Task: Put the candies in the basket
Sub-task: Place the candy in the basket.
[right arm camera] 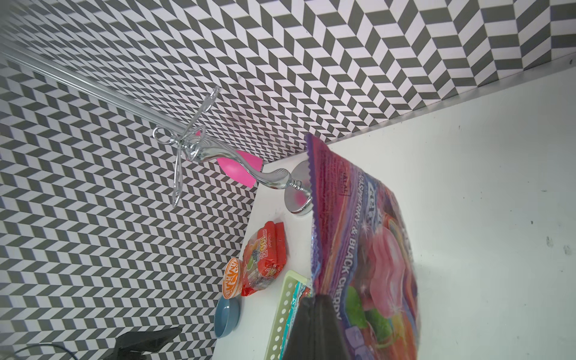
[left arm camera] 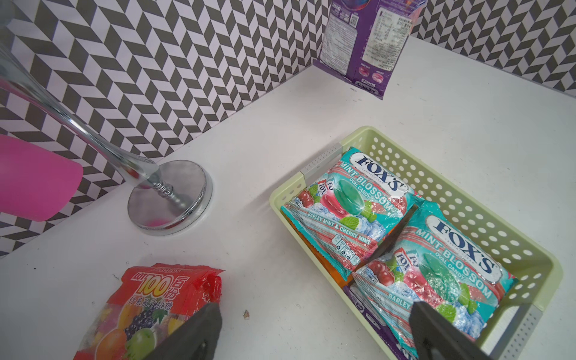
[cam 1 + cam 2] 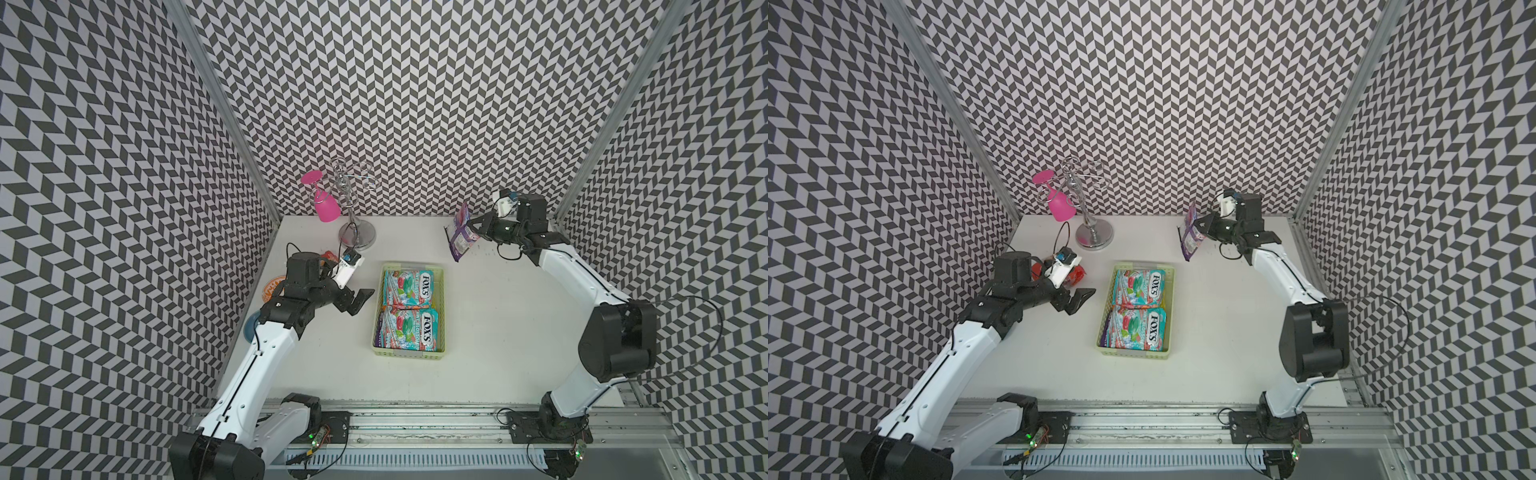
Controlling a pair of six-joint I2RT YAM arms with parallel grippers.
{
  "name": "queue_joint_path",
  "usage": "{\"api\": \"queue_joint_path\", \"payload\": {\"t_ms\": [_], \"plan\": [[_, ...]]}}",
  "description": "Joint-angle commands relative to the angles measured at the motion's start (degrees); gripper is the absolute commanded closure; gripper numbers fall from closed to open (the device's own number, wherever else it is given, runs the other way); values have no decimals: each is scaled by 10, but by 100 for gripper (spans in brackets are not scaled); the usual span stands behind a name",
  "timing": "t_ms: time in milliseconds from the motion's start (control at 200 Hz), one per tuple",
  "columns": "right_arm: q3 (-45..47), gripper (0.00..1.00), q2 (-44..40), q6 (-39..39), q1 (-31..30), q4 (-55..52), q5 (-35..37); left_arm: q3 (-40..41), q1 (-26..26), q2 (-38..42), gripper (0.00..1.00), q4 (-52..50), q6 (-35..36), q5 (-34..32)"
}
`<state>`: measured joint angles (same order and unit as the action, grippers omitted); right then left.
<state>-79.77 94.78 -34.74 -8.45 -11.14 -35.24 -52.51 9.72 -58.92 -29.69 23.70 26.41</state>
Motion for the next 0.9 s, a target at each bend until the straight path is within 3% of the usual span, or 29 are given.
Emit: {"api": "queue_joint_path", "payload": {"t_ms": [0,421,671,896], "plan": [[29,100,-56,-44,-2,80,-9,7,-1,6,1,17,-5,-2],[199,100,-204,-226,-67,227,35,0,-11,9,1,13,-8,1],[255,100,-240,-308,-146,296,111,-2,-12,11,2,11,-8,5],[276,100,-212,-373,-220,369,166,-3,-9,12,1,10,-5,7]]}}
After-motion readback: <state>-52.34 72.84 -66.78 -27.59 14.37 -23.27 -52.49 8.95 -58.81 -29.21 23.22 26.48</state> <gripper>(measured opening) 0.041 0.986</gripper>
